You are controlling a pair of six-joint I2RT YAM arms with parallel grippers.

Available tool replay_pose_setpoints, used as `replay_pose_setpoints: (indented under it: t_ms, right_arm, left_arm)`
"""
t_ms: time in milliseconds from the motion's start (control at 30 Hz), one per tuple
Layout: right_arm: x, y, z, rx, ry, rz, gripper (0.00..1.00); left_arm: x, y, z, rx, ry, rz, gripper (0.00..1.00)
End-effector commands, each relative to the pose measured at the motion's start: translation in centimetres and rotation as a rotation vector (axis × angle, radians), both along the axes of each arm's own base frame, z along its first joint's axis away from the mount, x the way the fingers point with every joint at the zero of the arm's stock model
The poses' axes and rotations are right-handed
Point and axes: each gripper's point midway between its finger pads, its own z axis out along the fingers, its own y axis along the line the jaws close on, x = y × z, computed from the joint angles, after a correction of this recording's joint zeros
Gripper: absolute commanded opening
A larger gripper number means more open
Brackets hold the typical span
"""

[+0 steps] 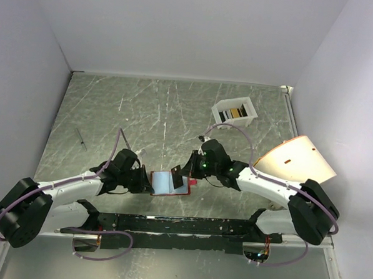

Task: Put the credit cards into the card holder
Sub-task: Insert the credit card into the card holder.

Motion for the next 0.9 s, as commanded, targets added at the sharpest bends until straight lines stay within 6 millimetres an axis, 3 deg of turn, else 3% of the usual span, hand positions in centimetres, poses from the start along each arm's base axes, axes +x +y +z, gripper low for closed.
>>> replay_pose_setpoints:
  t_ms: [0, 167, 867]
  right_arm:
    - [0.3, 0.5, -0.7, 0.001, -0.017, 0.0, 0.0]
    - [0.3, 0.7, -1.9, -0.008, -0.002, 0.007, 0.0]
    - [0.0, 0.4, -6.5, -0.064, 0.044, 0.016, 0.0]
  left_arm:
    - [0.2, 0.1, -0.3, -0.004, -0.009, 0.014, 0.12]
    - [-0.2, 0.4, -1.2, 0.018, 0.019, 0.004, 0.14]
    - [-0.6, 0.5, -1.3, 0.014, 0.03, 0.013, 0.16]
